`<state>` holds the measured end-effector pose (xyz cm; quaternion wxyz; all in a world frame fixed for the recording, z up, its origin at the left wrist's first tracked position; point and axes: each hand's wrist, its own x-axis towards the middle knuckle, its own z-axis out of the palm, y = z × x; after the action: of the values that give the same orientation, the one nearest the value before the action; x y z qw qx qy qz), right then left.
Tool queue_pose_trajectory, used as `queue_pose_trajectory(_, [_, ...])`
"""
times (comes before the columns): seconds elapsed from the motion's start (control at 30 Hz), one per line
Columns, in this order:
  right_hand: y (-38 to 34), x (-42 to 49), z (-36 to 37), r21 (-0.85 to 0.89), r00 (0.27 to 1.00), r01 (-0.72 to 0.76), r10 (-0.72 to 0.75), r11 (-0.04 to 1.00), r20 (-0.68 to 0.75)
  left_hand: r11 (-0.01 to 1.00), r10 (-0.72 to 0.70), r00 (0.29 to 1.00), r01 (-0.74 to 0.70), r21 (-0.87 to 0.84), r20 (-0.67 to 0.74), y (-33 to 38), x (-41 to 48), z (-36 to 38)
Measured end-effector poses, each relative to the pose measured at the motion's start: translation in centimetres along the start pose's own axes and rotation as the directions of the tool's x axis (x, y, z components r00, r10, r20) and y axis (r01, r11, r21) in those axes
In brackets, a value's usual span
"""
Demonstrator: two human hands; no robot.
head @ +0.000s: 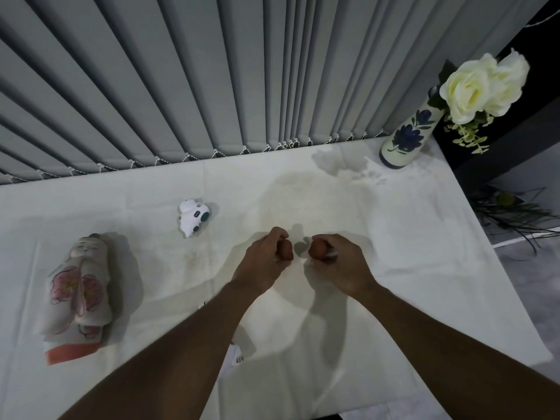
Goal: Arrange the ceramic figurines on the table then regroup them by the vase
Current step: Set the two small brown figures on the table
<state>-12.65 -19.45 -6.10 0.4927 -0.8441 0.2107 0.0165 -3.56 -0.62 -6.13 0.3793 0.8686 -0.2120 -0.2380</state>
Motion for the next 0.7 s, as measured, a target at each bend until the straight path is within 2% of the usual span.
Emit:
queue_pose_trajectory(0.13, [-0.1,0.0,0.1,0.008,1.000,-0.006,0.006,1.000,-0.005,1.000,0.005,1.000,-0.005,0.007,-0.010,0.0,-0.2,0.3])
queue_pose_trajectory(0.3, [-0.1,-0.3,0.5,0.100,0.999,-0.039,0.041,0.994,-0.024,1.000,-0.021,1.000,0.021,0.011,-0.012,-0.2,-0.1,0.5])
queue_pose_trajectory(0.7, [0.3,-0.2,1.0,0.113,0.999,-0.044,0.046,0.993,-0.015,0.999,-0.028,0.999,0.028,0.024,0.014,-0.6,0.3,0.4])
